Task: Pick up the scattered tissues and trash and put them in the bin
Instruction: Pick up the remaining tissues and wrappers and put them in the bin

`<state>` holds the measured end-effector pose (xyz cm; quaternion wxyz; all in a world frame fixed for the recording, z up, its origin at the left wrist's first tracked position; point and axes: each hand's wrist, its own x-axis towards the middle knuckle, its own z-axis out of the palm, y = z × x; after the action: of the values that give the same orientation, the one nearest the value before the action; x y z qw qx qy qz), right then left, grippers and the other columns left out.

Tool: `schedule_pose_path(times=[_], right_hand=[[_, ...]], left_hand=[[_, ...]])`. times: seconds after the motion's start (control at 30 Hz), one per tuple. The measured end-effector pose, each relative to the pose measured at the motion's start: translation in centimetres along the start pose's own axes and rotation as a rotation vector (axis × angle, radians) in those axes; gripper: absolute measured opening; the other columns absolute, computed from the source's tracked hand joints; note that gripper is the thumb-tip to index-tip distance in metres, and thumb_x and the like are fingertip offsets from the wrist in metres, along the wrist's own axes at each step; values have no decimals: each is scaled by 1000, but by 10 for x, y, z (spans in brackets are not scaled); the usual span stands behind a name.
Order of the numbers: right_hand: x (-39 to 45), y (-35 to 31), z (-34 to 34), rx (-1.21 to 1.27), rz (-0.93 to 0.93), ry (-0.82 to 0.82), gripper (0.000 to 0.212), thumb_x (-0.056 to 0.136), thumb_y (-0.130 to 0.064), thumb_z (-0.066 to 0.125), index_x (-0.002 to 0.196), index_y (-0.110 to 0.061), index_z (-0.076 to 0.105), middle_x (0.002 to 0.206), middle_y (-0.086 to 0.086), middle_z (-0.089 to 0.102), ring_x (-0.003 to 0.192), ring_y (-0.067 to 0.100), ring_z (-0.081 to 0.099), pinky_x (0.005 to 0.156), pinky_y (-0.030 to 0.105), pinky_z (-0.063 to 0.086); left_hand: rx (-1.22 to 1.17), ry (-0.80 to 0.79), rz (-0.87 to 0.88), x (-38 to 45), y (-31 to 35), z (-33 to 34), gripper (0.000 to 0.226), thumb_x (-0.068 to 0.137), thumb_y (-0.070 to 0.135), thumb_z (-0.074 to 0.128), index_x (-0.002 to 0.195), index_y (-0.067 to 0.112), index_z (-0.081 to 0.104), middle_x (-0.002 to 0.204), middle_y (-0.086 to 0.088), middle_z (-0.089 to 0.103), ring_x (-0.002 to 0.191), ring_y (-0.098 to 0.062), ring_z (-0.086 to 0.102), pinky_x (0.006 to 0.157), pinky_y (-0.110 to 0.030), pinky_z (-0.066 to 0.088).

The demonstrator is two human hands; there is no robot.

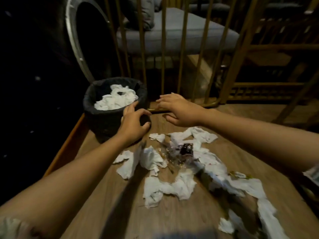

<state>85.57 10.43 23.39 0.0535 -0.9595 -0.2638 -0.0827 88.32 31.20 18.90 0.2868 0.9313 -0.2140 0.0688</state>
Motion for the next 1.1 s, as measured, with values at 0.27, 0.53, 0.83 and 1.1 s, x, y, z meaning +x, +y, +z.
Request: schedule_pose_path(times=[0.27, 0.53, 0.83, 1.1], right_hand=[[-144, 11, 49, 231, 205, 45, 50, 95, -41, 48, 142, -27, 35, 129, 4, 58, 117, 22, 52, 99, 42, 40], [-320, -1, 144, 346, 730, 72, 62, 88, -67, 45, 140, -33, 39, 145, -5, 42, 136, 14, 32, 110, 52, 29], [-387, -59, 209, 390, 1271, 122, 117, 50, -99, 40, 146, -34, 26, 162, 6, -9, 149, 26, -9, 116, 55, -2], [-404, -46, 242, 366, 860, 238, 69, 77, -46, 65, 134, -11, 49, 154, 7, 30, 146, 19, 21, 113, 45, 23]], left_hand=[[-7, -281, 59, -26, 67, 86, 39, 83, 31, 68, 121, 29, 63, 156, -16, 25, 147, -29, 15, 116, -41, 23], [-56, -539, 120, -109, 103, 217, 36, 84, 39, 60, 120, 33, 59, 158, -7, 19, 148, -25, 11, 117, -52, 14], [-170, -446, 74, -134, 125, 283, 85, 73, 69, 56, 146, 28, 36, 161, -8, 15, 149, -25, 8, 120, -42, 10], [-182, -625, 49, -100, 150, 329, 86, 76, 69, 57, 149, 34, 25, 161, -2, -22, 145, -28, -27, 117, -59, -1]])
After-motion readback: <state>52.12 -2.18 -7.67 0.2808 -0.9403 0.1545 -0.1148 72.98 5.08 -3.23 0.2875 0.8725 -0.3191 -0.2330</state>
